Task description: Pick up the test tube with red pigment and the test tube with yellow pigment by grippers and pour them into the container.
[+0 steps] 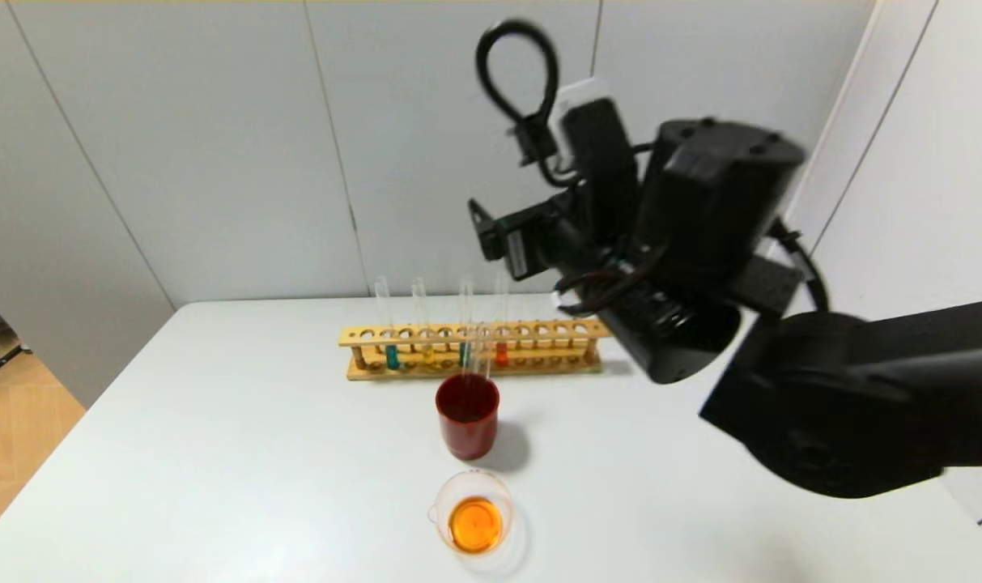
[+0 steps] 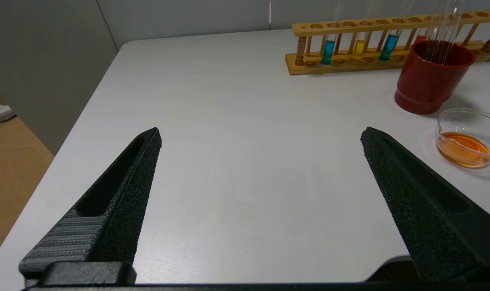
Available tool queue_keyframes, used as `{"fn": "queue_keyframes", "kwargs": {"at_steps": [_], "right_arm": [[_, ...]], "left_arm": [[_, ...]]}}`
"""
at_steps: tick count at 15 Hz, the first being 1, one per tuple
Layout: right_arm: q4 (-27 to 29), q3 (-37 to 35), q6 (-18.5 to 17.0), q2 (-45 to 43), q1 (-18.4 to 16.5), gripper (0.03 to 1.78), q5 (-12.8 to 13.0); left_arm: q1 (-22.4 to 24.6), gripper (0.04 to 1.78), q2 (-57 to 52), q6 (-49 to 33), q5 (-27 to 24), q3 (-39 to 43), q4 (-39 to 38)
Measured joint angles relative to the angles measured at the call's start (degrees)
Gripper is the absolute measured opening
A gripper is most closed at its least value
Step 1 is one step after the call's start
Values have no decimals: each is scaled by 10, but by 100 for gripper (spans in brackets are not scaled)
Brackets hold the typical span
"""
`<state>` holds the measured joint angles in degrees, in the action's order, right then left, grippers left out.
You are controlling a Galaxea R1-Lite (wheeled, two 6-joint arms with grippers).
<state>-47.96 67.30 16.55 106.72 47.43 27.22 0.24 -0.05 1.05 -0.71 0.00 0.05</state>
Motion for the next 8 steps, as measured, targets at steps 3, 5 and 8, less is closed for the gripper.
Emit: {"fn": "queue_keyframes", "kwargs": {"at_steps": [3,5,8], "right_arm": [[40,-14,47,-121,-48,174,0],[94,-15,69,-204,-84,174,0],[186,-1,109,-324,-148,174,1]], "left_arm": [[0,175,0,0,0,0,0],[0,175,0,0,0,0,0],[0,175,0,0,0,0,0]]}}
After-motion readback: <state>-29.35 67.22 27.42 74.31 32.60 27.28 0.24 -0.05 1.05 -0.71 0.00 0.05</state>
